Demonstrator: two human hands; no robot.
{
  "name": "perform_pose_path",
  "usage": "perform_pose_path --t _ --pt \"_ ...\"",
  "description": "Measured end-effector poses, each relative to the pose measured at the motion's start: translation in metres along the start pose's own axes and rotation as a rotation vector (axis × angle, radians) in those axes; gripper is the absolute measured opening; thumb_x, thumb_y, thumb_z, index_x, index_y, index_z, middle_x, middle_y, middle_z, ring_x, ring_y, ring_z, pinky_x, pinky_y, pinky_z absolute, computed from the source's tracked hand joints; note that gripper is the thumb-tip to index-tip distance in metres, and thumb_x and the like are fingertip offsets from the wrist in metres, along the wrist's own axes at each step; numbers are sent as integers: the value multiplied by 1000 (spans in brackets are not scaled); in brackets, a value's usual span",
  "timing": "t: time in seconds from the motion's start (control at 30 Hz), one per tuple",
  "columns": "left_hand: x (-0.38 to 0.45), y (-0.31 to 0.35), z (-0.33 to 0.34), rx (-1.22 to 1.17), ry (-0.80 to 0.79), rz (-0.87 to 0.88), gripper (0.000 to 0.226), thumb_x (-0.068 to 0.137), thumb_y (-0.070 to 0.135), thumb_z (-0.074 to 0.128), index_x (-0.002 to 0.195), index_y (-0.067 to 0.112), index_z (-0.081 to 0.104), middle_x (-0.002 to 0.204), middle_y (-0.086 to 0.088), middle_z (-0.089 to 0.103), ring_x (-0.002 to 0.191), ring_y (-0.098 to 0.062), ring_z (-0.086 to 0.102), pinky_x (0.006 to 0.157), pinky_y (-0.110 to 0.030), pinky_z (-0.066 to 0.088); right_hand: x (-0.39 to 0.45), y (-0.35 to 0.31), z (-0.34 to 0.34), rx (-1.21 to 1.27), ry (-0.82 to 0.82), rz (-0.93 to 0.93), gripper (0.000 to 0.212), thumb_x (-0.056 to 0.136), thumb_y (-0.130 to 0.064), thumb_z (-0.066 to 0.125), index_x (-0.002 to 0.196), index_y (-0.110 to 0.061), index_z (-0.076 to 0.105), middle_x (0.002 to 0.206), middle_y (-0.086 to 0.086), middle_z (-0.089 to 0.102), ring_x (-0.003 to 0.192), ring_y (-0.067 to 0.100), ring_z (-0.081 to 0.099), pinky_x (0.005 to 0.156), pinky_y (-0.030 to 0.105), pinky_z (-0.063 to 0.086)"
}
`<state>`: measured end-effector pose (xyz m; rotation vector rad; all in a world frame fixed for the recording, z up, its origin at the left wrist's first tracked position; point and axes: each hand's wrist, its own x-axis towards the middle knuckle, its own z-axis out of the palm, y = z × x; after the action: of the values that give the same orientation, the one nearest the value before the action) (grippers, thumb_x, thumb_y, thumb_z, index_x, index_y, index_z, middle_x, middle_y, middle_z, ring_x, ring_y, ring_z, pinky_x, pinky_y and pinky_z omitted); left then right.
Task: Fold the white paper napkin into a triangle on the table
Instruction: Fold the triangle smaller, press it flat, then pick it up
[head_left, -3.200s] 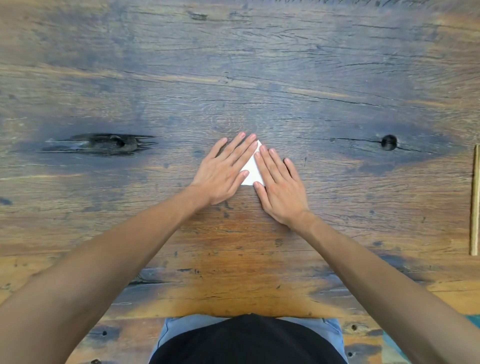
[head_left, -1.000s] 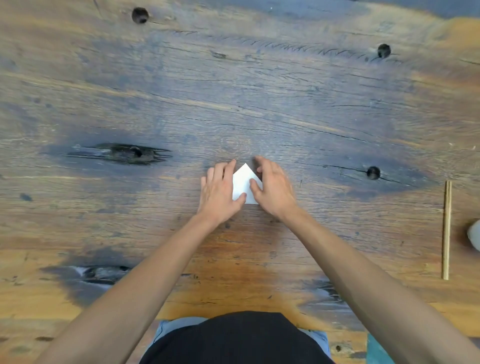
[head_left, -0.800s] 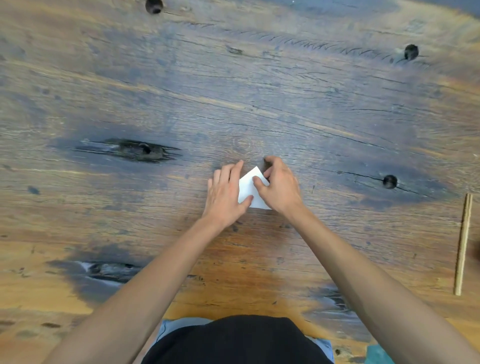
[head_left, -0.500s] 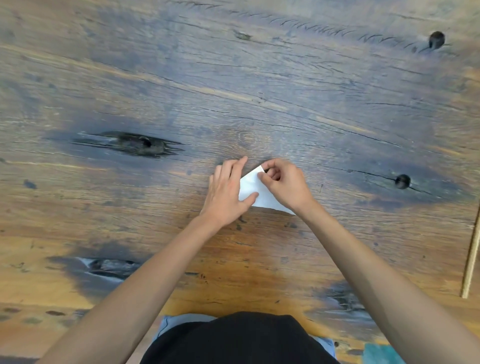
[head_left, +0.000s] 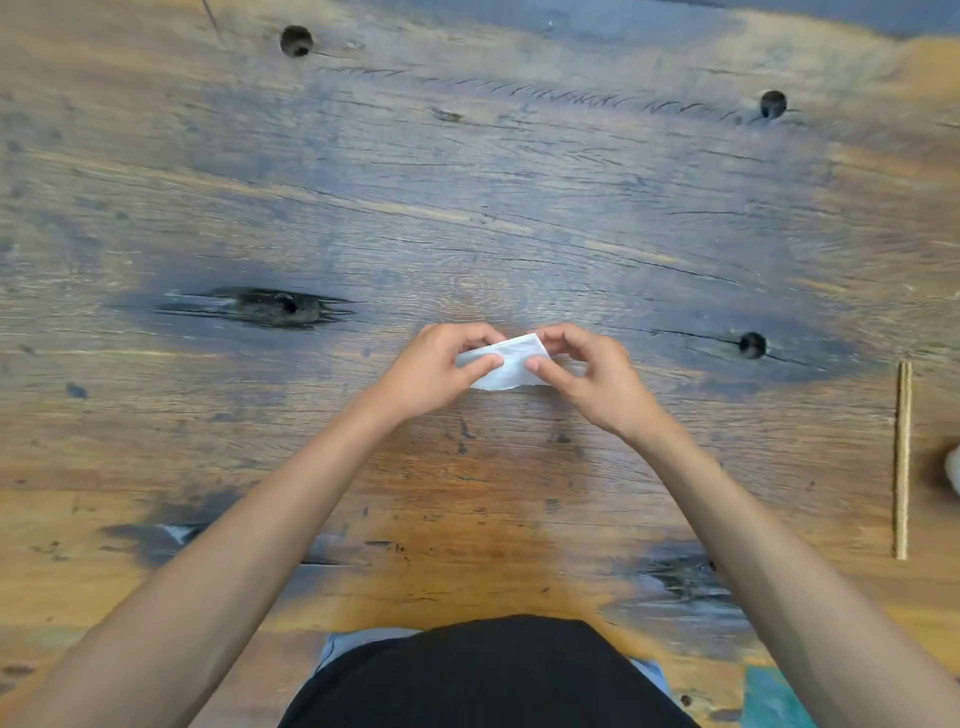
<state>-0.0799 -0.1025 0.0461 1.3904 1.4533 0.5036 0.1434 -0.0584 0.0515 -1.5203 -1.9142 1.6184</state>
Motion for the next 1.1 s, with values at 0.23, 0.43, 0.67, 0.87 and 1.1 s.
perform_pose_path --t 0.23,0.43,0.67,0.87,1.1 --pt "-33 37 11 -176 0 15 11 96 14 68 105 15 75 97 12 78 89 1 71 80 -15 50 -68 6 -30 -54 54 25 10 98 -23 71 100 -33 73 99 -15 76 96 2 70 92 34 54" --pt "-55 70 45 -292 -7 31 15 96 16 69 109 15 75 105 6 79 99 -9 74 84 -18 55 -132 10 -48 16 144 38 7 97 -24 72 100 -30 75 99 -11 77 96 9 71 95 42 56" --pt "-59 105 85 -306 -33 59 16 95 17 71 109 20 75 105 7 79 99 -8 74 84 -17 54 -180 28 -70 63 214 75 8 96 -19 74 103 -20 76 99 -6 78 95 14 72 92 43 57" --pt "-53 123 133 -262 -160 -70 12 91 15 75 100 23 75 101 1 80 90 -12 75 86 -26 57 -218 58 -114 80 257 75 4 97 -22 72 98 -24 75 94 -10 76 89 4 70 84 27 55" --pt "-25 147 190 -151 -194 -121 7 89 18 77 89 24 75 85 1 79 78 -10 70 81 -32 53 -254 112 -167 70 315 145 11 98 -25 70 95 -36 71 97 -15 75 93 0 67 79 18 52"
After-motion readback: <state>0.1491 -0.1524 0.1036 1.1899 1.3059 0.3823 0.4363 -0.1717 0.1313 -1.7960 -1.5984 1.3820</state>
